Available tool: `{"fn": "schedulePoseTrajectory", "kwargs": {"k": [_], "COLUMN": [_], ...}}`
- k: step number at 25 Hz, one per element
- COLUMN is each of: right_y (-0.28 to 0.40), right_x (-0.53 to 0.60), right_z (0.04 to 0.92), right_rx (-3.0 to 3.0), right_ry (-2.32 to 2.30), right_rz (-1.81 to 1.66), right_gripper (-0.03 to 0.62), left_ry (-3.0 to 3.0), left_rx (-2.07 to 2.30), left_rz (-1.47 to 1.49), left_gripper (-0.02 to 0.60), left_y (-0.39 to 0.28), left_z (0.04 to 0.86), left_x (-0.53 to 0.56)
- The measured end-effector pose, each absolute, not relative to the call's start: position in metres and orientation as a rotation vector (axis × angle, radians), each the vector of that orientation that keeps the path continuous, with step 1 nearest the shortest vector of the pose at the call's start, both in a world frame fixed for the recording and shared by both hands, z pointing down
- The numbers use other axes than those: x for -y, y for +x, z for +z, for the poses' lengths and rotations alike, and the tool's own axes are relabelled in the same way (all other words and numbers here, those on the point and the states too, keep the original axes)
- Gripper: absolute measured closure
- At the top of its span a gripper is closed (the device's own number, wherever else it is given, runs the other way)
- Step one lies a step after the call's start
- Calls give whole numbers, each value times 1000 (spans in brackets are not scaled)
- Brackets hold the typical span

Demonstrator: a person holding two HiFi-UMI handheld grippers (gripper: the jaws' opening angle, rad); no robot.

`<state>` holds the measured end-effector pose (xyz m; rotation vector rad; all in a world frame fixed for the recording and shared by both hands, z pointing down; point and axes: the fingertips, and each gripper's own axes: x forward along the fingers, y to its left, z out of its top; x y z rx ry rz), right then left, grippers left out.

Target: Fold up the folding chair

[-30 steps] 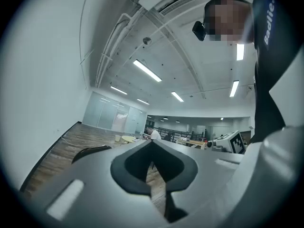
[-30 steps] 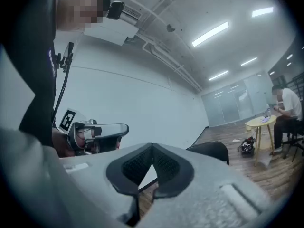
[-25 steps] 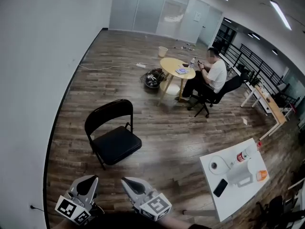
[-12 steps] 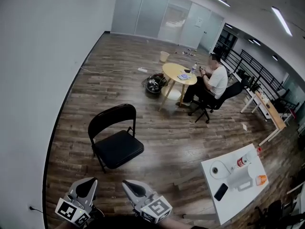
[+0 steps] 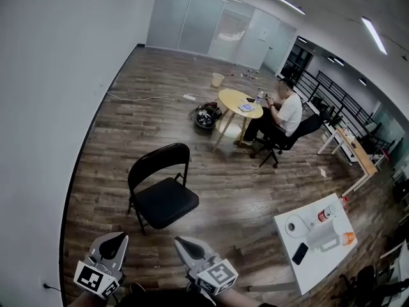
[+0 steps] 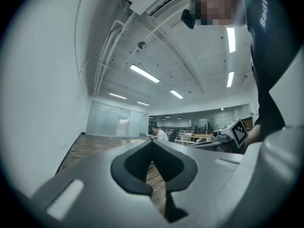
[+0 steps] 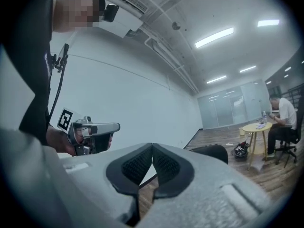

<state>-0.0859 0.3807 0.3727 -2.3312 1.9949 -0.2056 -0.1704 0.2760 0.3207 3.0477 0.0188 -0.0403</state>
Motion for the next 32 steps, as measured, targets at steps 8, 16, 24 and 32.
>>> {"fn": "schedulePoseTrajectory", "kwargs": {"k": [8, 16, 24, 32], "right_y": [-68, -27, 39, 91], "right_x": [-370, -361, -353, -345], "right_z": [369, 394, 409, 433], "right_rx": [-1876, -1828, -1852, -1914], "right_ry": [-2440, -2437, -2368, -2295], "right_rz": [-224, -278, -300, -369], "right_gripper": [582, 576, 572, 563], "left_ry": [3053, 3070, 3134, 3168], "left_rx": [-40, -44, 39, 145], "left_rz": [-29, 29, 141, 284], "left_gripper": [578, 529, 511, 485], "left_y": [-175, -144, -85, -30], "left_z": [324, 336, 342, 363], "left_x": [-236, -216, -196, -174]}}
